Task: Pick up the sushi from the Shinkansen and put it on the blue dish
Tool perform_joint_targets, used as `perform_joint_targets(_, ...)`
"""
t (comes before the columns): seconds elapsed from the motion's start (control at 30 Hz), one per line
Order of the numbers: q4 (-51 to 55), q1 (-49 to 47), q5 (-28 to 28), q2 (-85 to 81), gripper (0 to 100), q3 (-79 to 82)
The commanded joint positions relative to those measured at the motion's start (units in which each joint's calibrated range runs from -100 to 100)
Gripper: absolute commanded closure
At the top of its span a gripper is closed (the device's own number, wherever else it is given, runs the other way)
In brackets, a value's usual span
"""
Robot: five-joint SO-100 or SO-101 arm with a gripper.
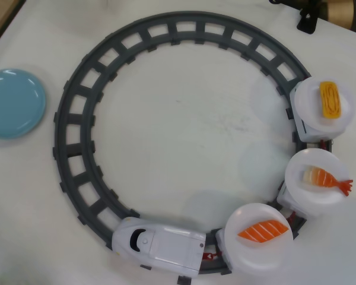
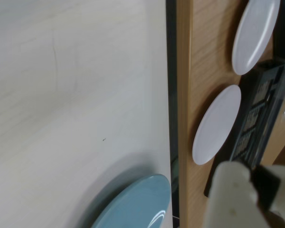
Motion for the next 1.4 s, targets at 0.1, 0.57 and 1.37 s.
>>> perform_joint_targets(0.1,-0.9,0.3,-0.4,-0.2,97,-1.8)
perform_joint_targets(0.57,0.4,6.0,-0.3,0.6,96,-9.0)
perform_joint_targets(1.37,10.8,37.1,0.2,19.8,76,-46.6)
